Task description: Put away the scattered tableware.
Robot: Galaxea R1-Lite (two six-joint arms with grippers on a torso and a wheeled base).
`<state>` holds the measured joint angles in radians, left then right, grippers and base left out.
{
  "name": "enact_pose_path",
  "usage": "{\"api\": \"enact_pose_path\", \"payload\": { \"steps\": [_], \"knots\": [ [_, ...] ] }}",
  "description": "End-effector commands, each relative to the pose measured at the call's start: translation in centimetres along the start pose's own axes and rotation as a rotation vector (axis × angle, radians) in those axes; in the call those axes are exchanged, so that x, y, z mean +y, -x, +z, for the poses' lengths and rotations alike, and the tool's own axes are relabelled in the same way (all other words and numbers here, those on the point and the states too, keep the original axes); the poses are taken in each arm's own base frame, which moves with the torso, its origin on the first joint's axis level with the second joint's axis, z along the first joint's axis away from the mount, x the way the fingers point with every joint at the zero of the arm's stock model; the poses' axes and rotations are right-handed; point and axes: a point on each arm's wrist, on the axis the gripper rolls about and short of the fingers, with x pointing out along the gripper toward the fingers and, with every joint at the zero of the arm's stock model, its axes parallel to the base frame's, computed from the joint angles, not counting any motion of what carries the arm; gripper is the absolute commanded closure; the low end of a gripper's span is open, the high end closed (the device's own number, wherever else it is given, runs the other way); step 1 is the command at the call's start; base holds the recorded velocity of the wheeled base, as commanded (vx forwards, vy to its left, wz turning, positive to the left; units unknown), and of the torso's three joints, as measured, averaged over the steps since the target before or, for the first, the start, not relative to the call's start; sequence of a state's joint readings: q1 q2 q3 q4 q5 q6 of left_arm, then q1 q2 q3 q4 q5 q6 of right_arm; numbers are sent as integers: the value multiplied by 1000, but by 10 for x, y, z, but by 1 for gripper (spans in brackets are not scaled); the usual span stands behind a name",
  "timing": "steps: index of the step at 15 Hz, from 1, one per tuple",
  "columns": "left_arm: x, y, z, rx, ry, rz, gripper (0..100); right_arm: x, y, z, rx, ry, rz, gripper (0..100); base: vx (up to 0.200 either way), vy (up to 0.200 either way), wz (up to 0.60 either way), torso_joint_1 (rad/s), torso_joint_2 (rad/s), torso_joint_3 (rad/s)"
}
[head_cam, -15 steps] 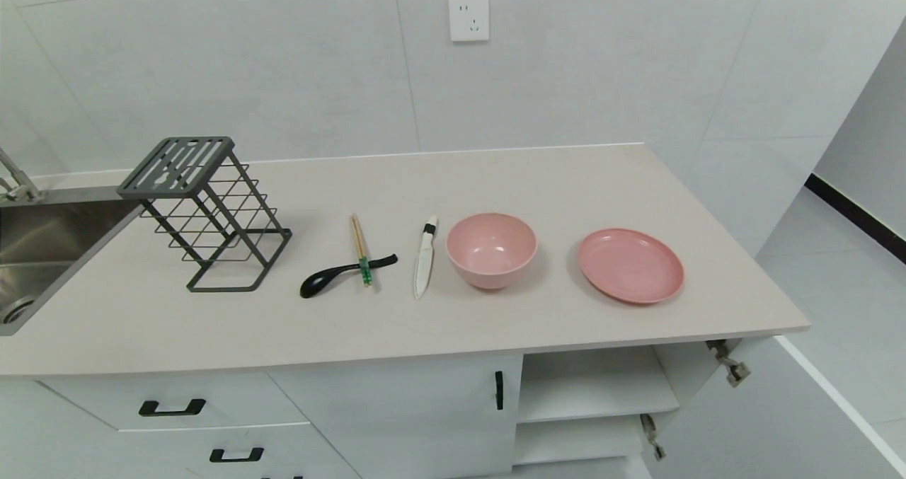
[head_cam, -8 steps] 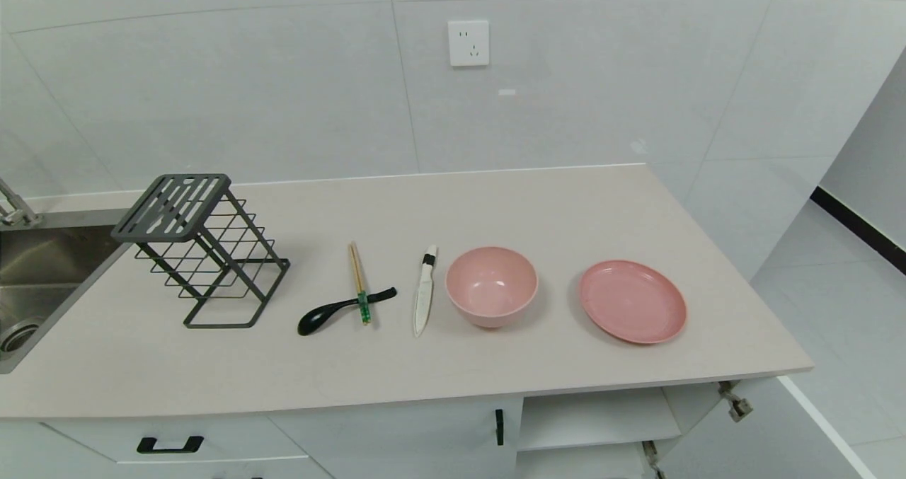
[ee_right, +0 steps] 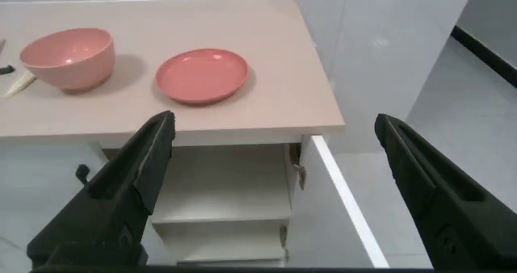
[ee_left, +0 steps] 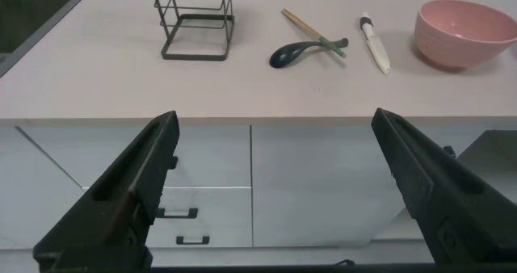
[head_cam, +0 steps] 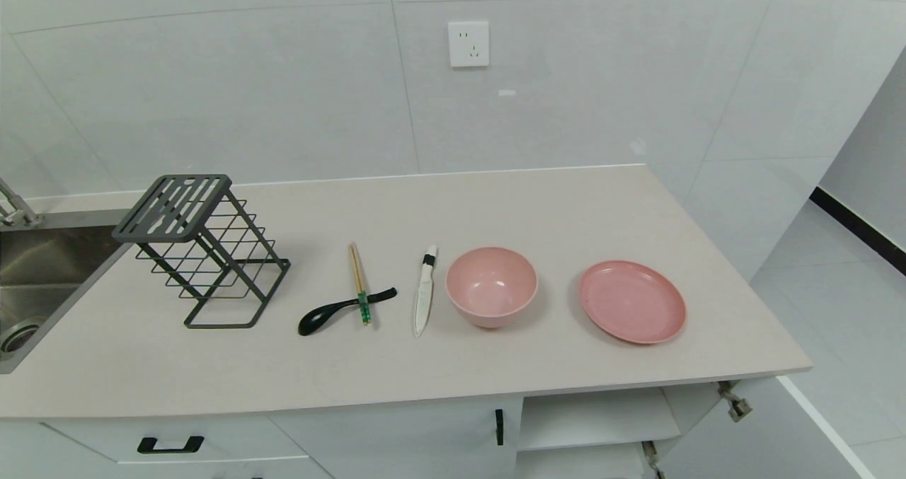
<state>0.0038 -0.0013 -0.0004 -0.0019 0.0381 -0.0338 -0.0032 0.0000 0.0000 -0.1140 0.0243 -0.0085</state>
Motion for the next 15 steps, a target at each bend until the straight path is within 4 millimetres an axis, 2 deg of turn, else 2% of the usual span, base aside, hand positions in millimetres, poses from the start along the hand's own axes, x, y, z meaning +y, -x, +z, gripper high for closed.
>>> {"api": "enact_pose_path", "payload": {
  "steps": [1, 3, 6, 7, 9, 15],
  "knots": [
    [0, 0, 0, 2, -2, 1, 0, 0, 0, 11, -106, 11, 24, 0, 0, 0, 0, 0, 0, 0],
    [0, 0, 0, 2, -3, 1, 0, 3, 0, 25, -148, 18, 146, 0, 0, 0, 0, 0, 0, 0],
    [0, 0, 0, -1, -8, 1, 0, 3, -25, 45, 14, 3, 227, 0, 0, 0, 0, 0, 0, 0],
    [0, 0, 0, -1, -9, 1, 0, 4, -35, 49, 70, 5, 253, 0, 200, 0, 0, 2, -2, 2],
    [0, 0, 0, -1, -9, 1, 0, 4, -48, 50, 148, 21, 261, 0, 200, 0, 0, 5, 5, 0],
    [0, 0, 0, -1, 0, 1, 0, 6, -76, 42, 342, 2, 308, 0, 0, 0, 0, 0, 0, 0]
  ]
}}
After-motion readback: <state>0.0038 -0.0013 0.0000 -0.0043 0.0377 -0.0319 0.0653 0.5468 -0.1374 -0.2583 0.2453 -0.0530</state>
